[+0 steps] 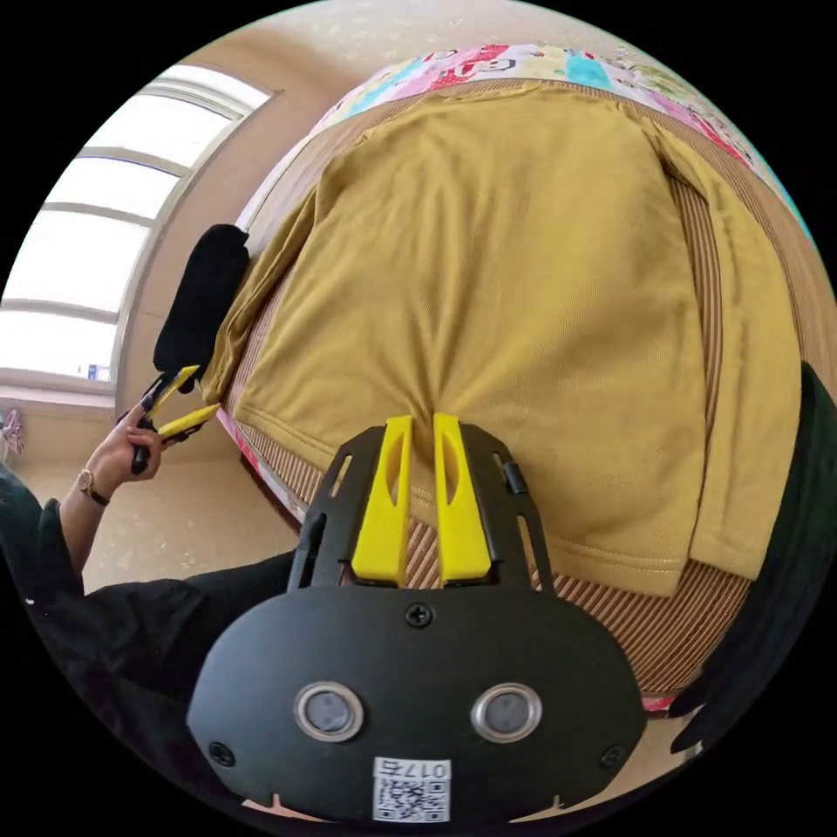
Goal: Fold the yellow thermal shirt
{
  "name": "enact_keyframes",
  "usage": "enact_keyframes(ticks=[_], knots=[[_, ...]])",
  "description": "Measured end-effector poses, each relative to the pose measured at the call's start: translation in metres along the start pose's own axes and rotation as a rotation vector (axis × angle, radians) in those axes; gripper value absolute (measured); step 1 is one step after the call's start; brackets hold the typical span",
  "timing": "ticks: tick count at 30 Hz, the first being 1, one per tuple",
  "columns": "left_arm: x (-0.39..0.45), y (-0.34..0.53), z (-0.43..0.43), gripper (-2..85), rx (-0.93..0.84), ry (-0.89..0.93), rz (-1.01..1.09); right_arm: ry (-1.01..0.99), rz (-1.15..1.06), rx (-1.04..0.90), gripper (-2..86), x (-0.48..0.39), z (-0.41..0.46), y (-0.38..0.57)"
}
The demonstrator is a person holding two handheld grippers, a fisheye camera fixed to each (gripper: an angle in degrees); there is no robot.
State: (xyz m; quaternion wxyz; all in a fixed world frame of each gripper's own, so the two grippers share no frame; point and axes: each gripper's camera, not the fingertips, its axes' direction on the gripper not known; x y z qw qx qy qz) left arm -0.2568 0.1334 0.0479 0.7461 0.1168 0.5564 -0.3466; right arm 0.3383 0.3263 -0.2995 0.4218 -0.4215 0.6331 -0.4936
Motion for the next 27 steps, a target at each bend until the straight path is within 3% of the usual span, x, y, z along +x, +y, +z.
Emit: enact_keyframes(ticks=[5,7,9,11,13,15,20,24,26,27], knots=[[0.002,-0.04,-0.063,3.5,0.151,0.176,0.001,-0.054,0.048,-0.099,3.0,0.026,-0.018,0.016],[0.023,-0.055,-0.103,3.2,0.16,0.114,0.13,-0.01,0.024,-0.128,2.7,0.028,-0.025,0.02],[0.042,-0.071,-0.161,3.3,0.216,-0.104,0.266,-0.007,0.04,-0.166,2.4,0.035,-0.03,0.022],[0.023,-0.089,-0.197,4.5,0.268,-0.149,0.22,-0.025,0.061,-0.197,2.2,0.043,-0.033,0.023],[-0.017,-0.107,-0.227,9.9,0.321,-0.057,0.084,-0.037,0.066,-0.217,2.1,0.048,-0.035,0.023],[-0.063,-0.126,-0.241,17.9,0.332,0.163,-0.046,-0.044,0.07,-0.221,2.0,0.054,-0.04,0.023],[-0.098,-0.164,-0.198,20.6,0.243,0.493,-0.136,-0.046,0.071,-0.258,1.9,0.064,-0.047,0.011],[-0.136,-0.152,-0.166,16.2,0.424,0.747,-0.47,-0.054,0.049,-0.295,1.9,0.072,-0.054,0.003],[-0.148,-0.143,-0.167,7.6,0.508,0.816,-0.512,-0.057,0.04,-0.308,1.9,0.075,-0.057,0.0],[-0.15,-0.14,-0.182,5.2,0.598,0.849,-0.433,-0.059,0.036,-0.316,1.9,0.077,-0.059,-0.002]])
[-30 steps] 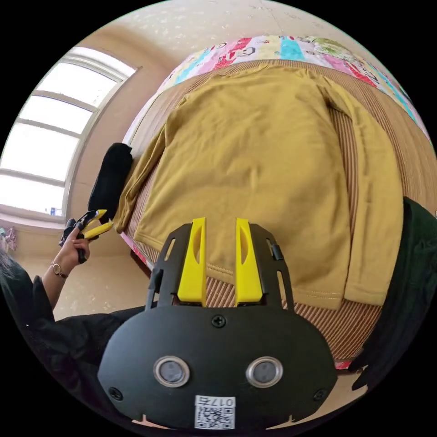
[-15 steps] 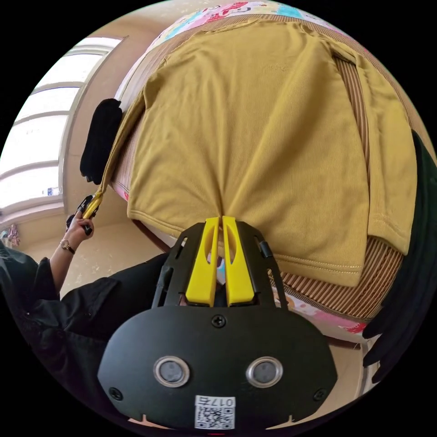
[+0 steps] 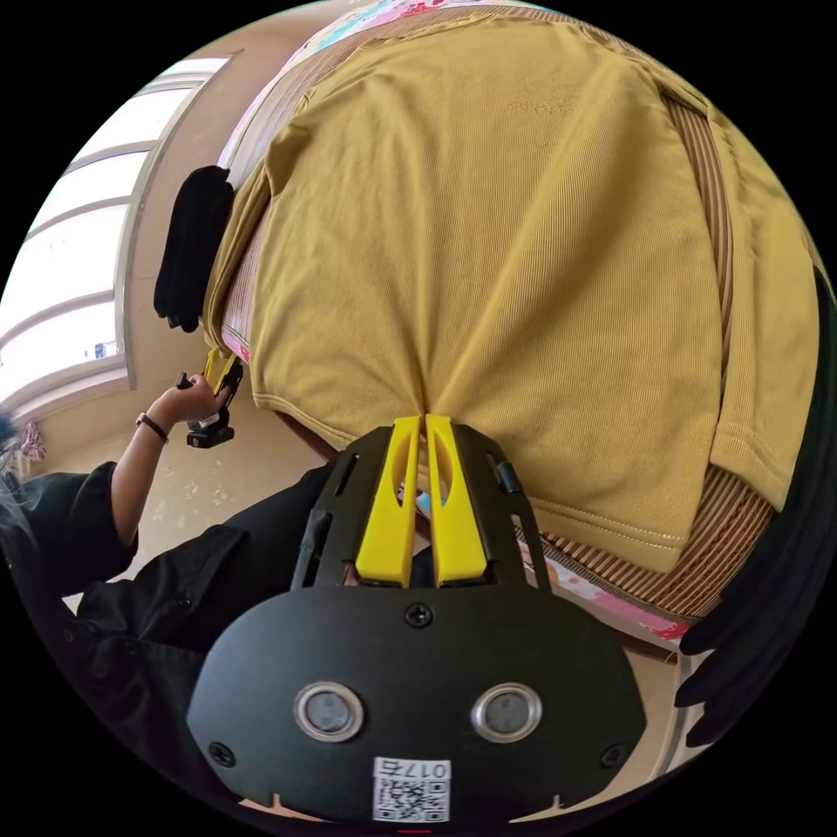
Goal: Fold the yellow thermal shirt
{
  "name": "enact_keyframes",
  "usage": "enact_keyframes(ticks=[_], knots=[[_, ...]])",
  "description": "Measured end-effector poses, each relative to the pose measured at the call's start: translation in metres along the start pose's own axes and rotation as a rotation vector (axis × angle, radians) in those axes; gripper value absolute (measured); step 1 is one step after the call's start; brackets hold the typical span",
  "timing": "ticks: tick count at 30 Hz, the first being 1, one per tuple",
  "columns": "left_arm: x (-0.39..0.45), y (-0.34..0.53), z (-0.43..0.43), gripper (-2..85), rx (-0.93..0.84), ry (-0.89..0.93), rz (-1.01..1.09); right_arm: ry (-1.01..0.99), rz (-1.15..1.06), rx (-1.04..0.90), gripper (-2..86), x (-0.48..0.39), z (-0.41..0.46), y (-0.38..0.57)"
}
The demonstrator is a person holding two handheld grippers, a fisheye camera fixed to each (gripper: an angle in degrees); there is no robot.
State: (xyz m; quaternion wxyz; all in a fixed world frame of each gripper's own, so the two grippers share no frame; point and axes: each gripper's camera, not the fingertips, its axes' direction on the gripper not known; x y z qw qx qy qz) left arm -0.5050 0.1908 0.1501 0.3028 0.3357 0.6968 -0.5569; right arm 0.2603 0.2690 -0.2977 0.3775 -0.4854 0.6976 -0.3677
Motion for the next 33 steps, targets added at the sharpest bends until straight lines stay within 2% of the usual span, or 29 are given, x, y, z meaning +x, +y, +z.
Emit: enact_keyframes(ticks=[1,4,7,10,12,13,15,16,18,19,21,23,25,26,29,31,32,33], knots=[[0.007,-0.003,-0.003,4.0,-0.01,-0.006,0.027,-0.001,0.0,-0.004,1.9,0.001,-0.001,-0.001],[0.078,-0.004,-0.006,3.5,-0.085,-0.051,0.279,-0.012,0.002,-0.017,1.9,0.006,-0.006,-0.002],[0.164,0.042,0.016,2.0,-0.193,-0.006,0.589,-0.031,-0.006,-0.014,1.8,0.011,-0.011,0.001],[0.219,0.128,0.063,0.2,-0.306,0.021,0.864,-0.071,-0.011,-0.01,1.9,0.02,-0.015,0.003],[0.225,0.226,0.124,-0.3,-0.488,0.104,1.106,-0.104,-0.01,-0.01,1.9,0.026,-0.018,0.005],[0.219,0.252,0.142,-0.3,-0.545,0.124,1.145,-0.11,-0.01,-0.009,1.8,0.027,-0.018,0.006],[0.167,0.359,0.21,-0.3,-0.782,0.161,1.275,-0.127,-0.014,-0.004,1.8,0.03,-0.021,0.01],[0.148,0.387,0.227,-0.2,-0.844,0.158,1.307,-0.129,-0.016,-0.003,1.8,0.03,-0.021,0.011],[0.044,0.488,0.287,0.2,-1.124,0.051,1.404,-0.14,-0.03,0.004,1.8,0.032,-0.023,0.015],[0.011,0.51,0.299,0.4,-1.195,0.008,1.414,-0.145,-0.032,0.006,1.8,0.032,-0.023,0.016],[-0.122,0.571,0.324,2.3,-1.503,-0.165,1.351,-0.175,-0.034,0.009,1.7,0.036,-0.025,0.021],[-0.193,0.585,0.309,4.9,-1.67,-0.23,1.281,-0.208,-0.021,0.005,1.6,0.04,-0.03,0.023],[-0.234,0.576,0.271,5.4,-1.703,-0.298,1.325,-0.239,-0.045,0.04,1.4,0.04,-0.044,0.026],[-0.252,0.559,0.243,5.3,-1.668,-0.411,1.408,-0.234,-0.071,0.108,1.2,0.04,-0.059,0.031],[-0.274,0.487,0.17,5.9,-1.414,-0.756,1.587,-0.075,-0.094,0.216,1.1,0.041,-0.086,0.04],[-0.286,0.437,0.133,5.6,-1.277,-0.976,1.626,0.034,-0.124,0.188,1.0,0.043,-0.083,0.041],[-0.299,0.406,0.114,4.0,-1.217,-1.162,1.631,0.106,-0.137,0.118,1.1,0.044,-0.069,0.041],[-0.306,0.383,0.094,1.1,-1.266,-1.163,1.629,0.143,-0.171,0.049,1.1,0.044,-0.052,0.046]])
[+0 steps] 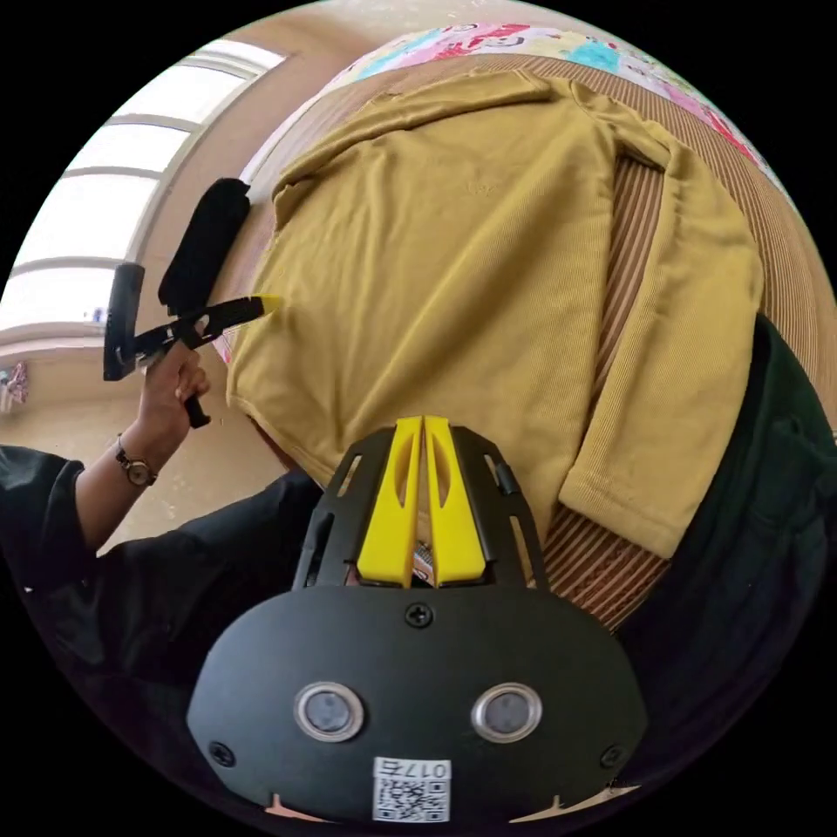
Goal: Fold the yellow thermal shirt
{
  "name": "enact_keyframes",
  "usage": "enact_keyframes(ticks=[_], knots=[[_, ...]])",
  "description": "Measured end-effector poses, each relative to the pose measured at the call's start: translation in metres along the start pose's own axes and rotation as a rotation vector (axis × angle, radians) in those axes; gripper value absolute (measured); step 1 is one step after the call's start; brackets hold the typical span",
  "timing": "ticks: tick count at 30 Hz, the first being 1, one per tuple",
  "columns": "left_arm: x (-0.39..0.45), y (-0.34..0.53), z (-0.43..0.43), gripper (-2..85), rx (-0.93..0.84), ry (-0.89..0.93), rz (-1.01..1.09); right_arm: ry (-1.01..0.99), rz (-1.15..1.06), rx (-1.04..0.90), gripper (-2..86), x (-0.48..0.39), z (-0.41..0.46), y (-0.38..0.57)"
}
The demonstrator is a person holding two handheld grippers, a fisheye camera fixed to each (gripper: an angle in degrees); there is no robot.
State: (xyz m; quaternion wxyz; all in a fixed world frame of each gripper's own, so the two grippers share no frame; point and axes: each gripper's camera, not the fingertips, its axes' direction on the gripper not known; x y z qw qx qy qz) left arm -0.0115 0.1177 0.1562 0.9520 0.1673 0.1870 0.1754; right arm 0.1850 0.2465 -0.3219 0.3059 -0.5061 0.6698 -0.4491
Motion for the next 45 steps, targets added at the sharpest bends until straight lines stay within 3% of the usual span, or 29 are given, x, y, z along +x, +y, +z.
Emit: enact_keyframes(ticks=[5,9,13,16,19,22,27,31,33,35,37,40,42,45], knots=[[-0.029,0.037,0.0,-0.7,-0.157,-0.001,-0.171,-0.14,-0.033,-0.124,1.9,-0.011,-0.004,0.026],[-0.031,0.047,-0.034,-0.9,-0.021,-0.021,-0.195,0.2,0.162,0.16,7.0,0.003,-0.071,0.063],[-0.04,0.041,-0.036,-0.9,0.028,0.077,-0.22,0.377,0.168,0.011,12.7,0.027,-0.041,0.055],[-0.042,0.031,-0.029,-0.8,0.012,0.106,-0.206,0.325,0.142,-0.039,8.0,0.037,-0.04,0.048],[-0.045,0.027,-0.033,-0.5,0.031,0.16,-0.173,0.146,0.249,0.134,4.6,0.051,-0.113,0.059],[-0.055,0.027,-0.041,0.5,0.05,0.2,-0.167,-0.186,0.256,0.462,3.5,0.062,-0.21,0.077],[-0.09,0.033,-0.054,4.6,0.056,0.297,-0.186,-0.626,-0.162,0.825,3.2,0.027,-0.314,0.03],[-0.118,0.04,-0.066,5.3,0.048,0.3,-0.184,-0.822,-0.357,0.742,4.5,-0.038,-0.292,-0.061],[-0.137,0.046,-0.073,6.0,0.051,0.303,-0.2,-0.842,-0.45,0.556,6.5,-0.096,-0.234,-0.128],[-0.152,0.047,-0.079,6.5,0.061,0.316,-0.221,-0.891,-0.426,0.383,8.0,-0.122,-0.178,-0.166],[-0.165,0.046,-0.091,6.7,0.104,0.328,-0.234,-0.977,-0.359,0.375,8.0,-0.123,-0.147,-0.168],[-0.181,0.03,-0.104,6.7,0.167,0.307,-0.226,-0.77,-0.169,0.484,6.3,-0.102,-0.132,-0.116],[-0.185,0.003,-0.1,6.7,0.173,0.263,-0.189,-0.392,0.024,0.457,6.5,-0.086,-0.113,-0.062],[-0.186,-0.045,-0.079,6.1,0.147,0.186,-0.137,0.023,0.241,0.326,7.3,-0.072,-0.073,-0.008]])
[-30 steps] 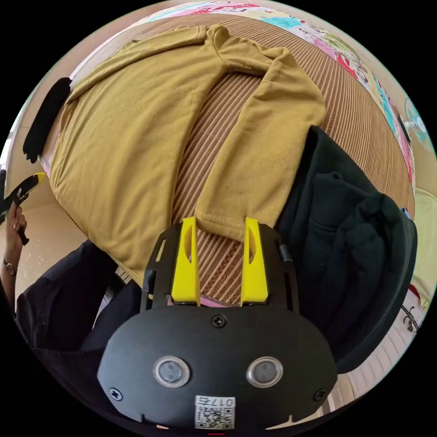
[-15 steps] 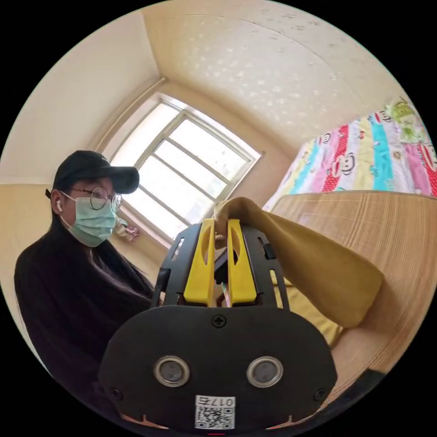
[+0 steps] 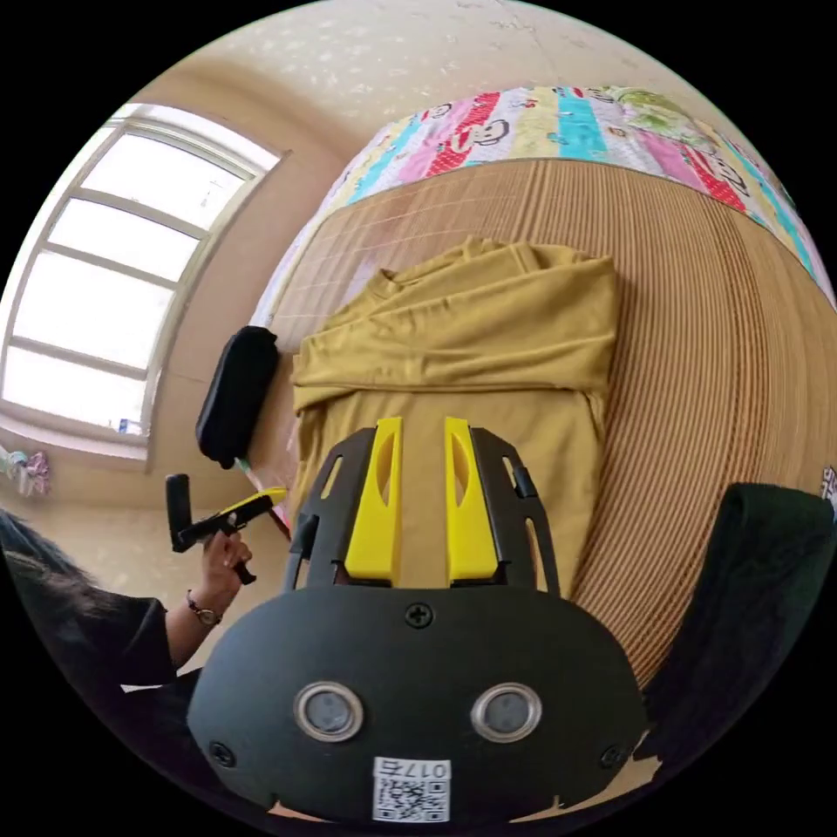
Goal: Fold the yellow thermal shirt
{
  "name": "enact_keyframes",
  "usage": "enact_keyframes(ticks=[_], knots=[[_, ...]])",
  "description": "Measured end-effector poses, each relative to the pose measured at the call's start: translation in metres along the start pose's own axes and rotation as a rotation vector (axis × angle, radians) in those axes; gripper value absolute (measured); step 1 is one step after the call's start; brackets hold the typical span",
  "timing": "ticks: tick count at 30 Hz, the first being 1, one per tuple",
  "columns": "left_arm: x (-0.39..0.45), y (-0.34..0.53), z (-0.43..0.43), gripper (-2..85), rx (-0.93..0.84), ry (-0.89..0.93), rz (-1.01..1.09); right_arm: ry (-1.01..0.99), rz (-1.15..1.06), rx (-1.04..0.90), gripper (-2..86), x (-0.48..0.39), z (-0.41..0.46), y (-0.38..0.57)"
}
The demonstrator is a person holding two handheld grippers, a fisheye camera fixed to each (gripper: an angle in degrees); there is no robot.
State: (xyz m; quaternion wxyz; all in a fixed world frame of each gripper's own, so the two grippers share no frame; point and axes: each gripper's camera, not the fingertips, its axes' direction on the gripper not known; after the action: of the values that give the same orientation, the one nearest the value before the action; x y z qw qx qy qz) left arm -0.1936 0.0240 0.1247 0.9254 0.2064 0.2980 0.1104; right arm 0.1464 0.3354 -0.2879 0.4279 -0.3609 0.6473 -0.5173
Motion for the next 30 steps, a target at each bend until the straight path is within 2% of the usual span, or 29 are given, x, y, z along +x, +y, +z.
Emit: enact_keyframes(ticks=[4,7,11,14,17,22,26,28,30], knots=[[0.005,-0.066,0.039,0.3,-0.059,-0.04,0.084,0.207,0.006,-0.139,5.1,0.014,0.057,0.033],[0.014,-0.131,0.049,-0.5,-0.061,0.007,0.118,0.207,0.03,-0.035,4.0,0.011,0.061,0.002],[0.044,-0.226,0.04,0.0,-0.028,-0.115,0.193,0.123,0.059,0.019,3.8,0.017,0.06,-0.088],[0.05,-0.256,-0.012,3.2,0.064,-0.019,0.237,0.039,0.021,0.051,4.5,0.018,0.026,-0.123],[0.045,-0.234,-0.071,7.2,0.096,0.068,0.278,0.035,-0.053,0.095,6.2,0.018,-0.019,-0.102],[0.019,-0.135,-0.105,11.4,-0.014,0.053,0.197,0.04,0.05,0.007,9.9,0.058,-0.036,-0.011],[0.014,-0.037,-0.115,12.0,0.009,-0.07,0.052,-0.089,0.199,-0.118,11.5,0.087,-0.011,0.059],[0.013,-0.018,-0.113,12.4,-0.023,-0.049,0.004,-0.122,0.217,-0.058,10.7,0.089,-0.017,0.074],[0.022,-0.006,-0.114,11.1,-0.03,-0.014,-0.012,-0.211,0.22,-0.097,8.1,0.091,-0.018,0.072]])
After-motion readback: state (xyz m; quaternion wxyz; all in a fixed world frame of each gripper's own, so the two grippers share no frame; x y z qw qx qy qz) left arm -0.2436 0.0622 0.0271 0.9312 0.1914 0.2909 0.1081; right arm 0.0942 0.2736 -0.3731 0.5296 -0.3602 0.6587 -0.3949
